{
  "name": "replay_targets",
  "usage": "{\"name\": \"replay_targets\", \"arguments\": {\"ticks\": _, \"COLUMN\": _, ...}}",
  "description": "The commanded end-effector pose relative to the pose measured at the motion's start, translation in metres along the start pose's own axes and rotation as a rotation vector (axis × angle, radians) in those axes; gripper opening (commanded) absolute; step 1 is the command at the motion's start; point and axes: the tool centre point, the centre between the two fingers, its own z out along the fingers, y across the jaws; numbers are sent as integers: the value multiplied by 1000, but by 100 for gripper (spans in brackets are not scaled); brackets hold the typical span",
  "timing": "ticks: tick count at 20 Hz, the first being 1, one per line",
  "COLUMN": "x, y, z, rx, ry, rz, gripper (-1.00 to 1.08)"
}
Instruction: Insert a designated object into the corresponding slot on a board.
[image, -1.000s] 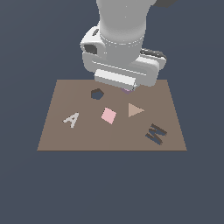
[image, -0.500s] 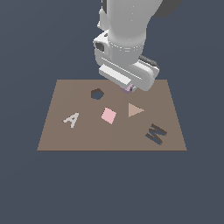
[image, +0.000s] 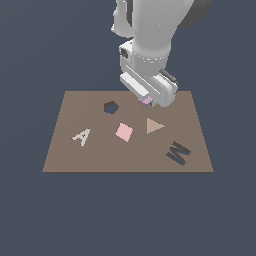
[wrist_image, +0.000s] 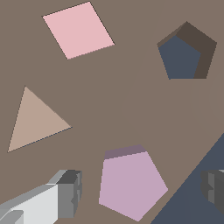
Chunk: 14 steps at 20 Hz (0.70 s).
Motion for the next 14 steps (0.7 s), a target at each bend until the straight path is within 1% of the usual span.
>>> {"name": "replay_targets", "arguments": {"ticks": 1, "x": -4, "y": 0, "z": 4, "rx": 1, "ry": 3, "rz": 44, "gripper": 100}}
{"name": "replay_targets", "arguments": {"ticks": 8, "x": -12, "y": -1, "z": 12, "rx": 1, "ry": 6, "rz": 117, "gripper": 100}}
{"name": "replay_targets", "arguments": {"ticks": 14, "x": -14, "y": -1, "z": 14, "rx": 1, "ry": 7, "rz": 132, "gripper": 100}}
